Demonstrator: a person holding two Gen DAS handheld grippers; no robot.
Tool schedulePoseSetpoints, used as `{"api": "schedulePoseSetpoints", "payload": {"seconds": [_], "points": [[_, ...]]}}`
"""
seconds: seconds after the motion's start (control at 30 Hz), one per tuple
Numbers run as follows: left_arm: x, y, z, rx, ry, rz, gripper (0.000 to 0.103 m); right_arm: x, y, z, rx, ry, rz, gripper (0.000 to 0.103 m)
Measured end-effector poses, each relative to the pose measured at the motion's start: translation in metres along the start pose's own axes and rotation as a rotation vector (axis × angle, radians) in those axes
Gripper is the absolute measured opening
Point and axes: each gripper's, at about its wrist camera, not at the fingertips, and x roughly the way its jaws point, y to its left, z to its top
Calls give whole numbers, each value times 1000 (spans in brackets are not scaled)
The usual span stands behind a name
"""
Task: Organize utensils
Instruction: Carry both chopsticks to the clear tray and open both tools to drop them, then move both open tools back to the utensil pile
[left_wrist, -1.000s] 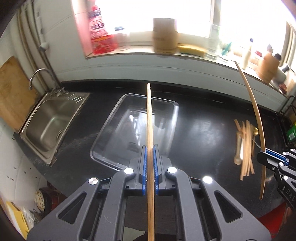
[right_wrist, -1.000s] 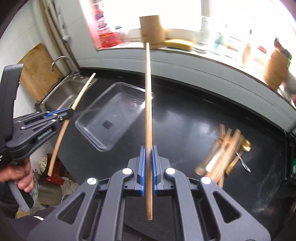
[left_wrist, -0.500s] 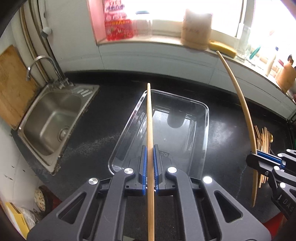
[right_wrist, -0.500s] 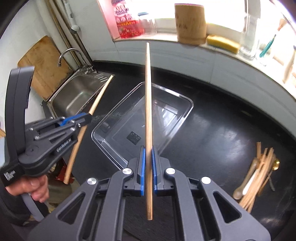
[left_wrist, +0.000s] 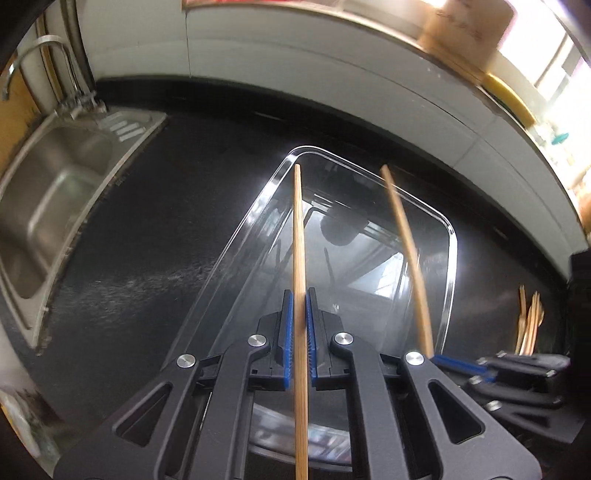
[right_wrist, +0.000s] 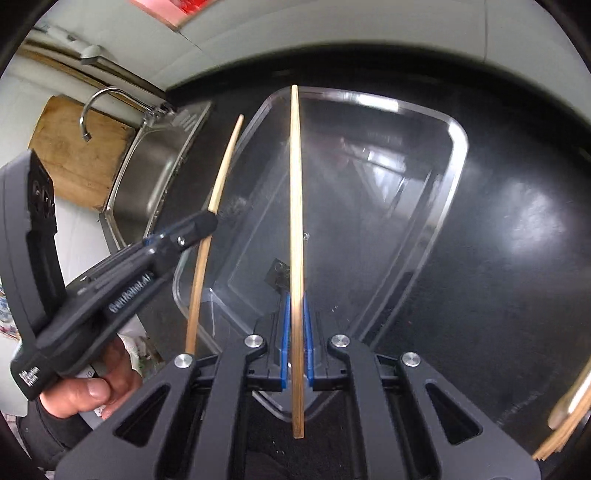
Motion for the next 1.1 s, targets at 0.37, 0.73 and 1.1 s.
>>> {"api": "schedulePoseSetpoints", "payload": {"seconds": [0.37,0.73,1.1], "points": [[43,5,14,-30,69,-43,8,33,-15,26,3,27,-38,10],[12,16,27,-75,-2,-60,86,-9,-15,30,-152,-103,-120,78],[-51,-4,16,-43,-89,-15,87,-81,8,-18,-177,-233,-136,78]]}}
